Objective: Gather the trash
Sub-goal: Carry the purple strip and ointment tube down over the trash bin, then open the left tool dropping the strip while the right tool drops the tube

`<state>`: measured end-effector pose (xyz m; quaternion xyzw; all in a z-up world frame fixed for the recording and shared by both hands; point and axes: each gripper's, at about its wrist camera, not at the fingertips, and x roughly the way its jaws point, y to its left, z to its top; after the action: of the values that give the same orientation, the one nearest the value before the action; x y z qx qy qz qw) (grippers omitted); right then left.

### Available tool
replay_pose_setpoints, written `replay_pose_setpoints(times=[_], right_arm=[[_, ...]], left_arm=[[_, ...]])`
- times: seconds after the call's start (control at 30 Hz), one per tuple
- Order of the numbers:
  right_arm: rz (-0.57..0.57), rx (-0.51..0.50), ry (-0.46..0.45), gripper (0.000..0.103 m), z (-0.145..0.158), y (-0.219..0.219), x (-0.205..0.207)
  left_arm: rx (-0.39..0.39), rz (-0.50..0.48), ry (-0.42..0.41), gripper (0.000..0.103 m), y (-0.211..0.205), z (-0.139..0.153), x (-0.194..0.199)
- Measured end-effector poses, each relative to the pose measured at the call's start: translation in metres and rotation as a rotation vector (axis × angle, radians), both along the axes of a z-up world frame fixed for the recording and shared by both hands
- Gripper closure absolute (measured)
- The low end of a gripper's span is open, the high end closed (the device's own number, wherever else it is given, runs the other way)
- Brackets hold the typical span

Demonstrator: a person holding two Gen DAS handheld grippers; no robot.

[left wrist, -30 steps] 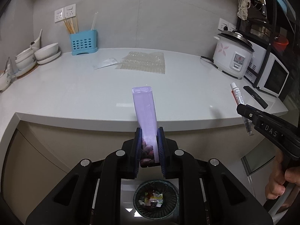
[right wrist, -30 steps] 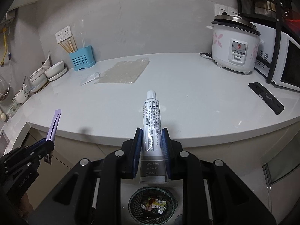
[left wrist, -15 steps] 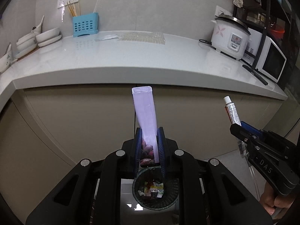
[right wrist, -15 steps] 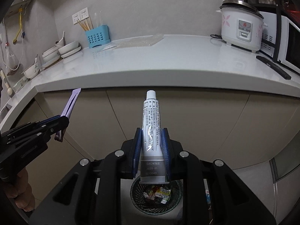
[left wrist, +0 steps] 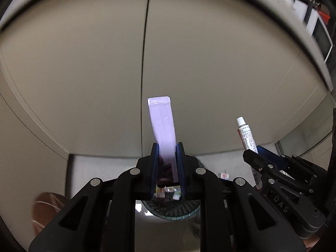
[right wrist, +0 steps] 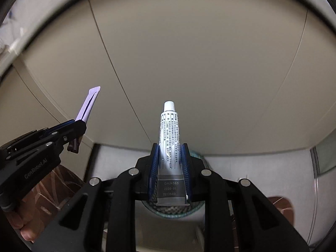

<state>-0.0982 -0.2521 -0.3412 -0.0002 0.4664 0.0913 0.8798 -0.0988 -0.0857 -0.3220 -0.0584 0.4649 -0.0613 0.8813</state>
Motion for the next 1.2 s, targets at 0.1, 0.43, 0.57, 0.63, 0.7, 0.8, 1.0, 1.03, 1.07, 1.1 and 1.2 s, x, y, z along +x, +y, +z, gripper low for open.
replay_pose_setpoints(times=[0.1, 0.43, 0.57, 0.63, 0.7, 0.8, 1.0, 1.03, 1.07, 1.1, 1.2], right_arm=[[-0.013, -0.005, 0.084, 0.082, -0.043, -0.002, 0.011], [-0.062, -0.036, 0.338, 0.082, -0.162, -0.008, 0.046], [-0.064, -0.034, 0.433, 0.082, -0.201, -0.009, 0.058], [-0.062, -0.047, 0.468, 0.082, -0.217, -0.007, 0.061], [-0.062, -0.035, 0.507, 0.082, -0.233, -0.009, 0.062], [-0.06, -0.044, 0.528, 0.082, -0.248, -0.01, 0.065], [-0.062, -0.043, 0.557, 0.082, -0.261, -0.011, 0.068], [-0.059, -0.039, 0.558, 0.082, -0.261, -0.01, 0.067], [-0.057, -0.037, 0.559, 0.082, -0.261, -0.01, 0.067], [-0.058, -0.037, 0.559, 0.081, -0.261, -0.01, 0.068], [-0.067, -0.024, 0.554, 0.076, -0.259, -0.012, 0.069]], left_arm=[[0.006, -0.009, 0.059, 0.086, -0.003, -0.042, 0.009], [0.002, -0.055, 0.254, 0.086, -0.01, -0.16, 0.032], [-0.019, -0.079, 0.287, 0.086, -0.015, -0.187, 0.041], [-0.03, -0.085, 0.303, 0.087, -0.017, -0.199, 0.045], [-0.017, -0.093, 0.315, 0.086, -0.016, -0.212, 0.047], [0.005, -0.094, 0.354, 0.086, -0.026, -0.231, 0.05], [0.029, -0.103, 0.406, 0.086, -0.028, -0.253, 0.05], [0.026, -0.104, 0.412, 0.086, -0.028, -0.255, 0.05], [0.024, -0.102, 0.415, 0.085, -0.028, -0.256, 0.05], [0.023, -0.101, 0.419, 0.085, -0.027, -0.256, 0.049], [0.024, -0.091, 0.425, 0.082, -0.026, -0.259, 0.05]])
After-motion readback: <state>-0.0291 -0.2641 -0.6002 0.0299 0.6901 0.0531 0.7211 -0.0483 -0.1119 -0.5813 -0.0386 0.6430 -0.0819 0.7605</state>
